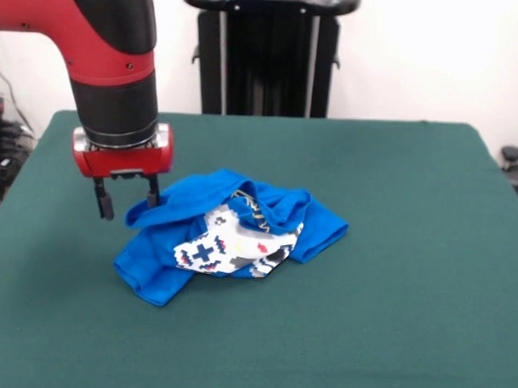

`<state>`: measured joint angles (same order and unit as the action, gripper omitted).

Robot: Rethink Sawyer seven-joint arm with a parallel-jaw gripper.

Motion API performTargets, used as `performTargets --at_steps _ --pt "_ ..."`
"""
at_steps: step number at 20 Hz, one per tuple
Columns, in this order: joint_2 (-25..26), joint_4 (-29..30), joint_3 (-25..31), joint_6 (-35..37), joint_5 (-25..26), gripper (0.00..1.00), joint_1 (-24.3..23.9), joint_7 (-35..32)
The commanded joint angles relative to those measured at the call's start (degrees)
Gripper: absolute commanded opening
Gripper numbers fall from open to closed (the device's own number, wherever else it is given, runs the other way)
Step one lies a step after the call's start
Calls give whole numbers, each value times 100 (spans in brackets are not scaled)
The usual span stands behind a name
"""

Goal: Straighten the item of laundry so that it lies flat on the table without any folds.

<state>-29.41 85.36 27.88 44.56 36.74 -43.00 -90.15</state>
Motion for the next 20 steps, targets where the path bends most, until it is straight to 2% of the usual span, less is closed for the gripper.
performTargets --at_steps 1,20 --pt "203 -103 275 728 169 100 213 1375" --pt "774 112 864 537 -122 100 -236 1629"
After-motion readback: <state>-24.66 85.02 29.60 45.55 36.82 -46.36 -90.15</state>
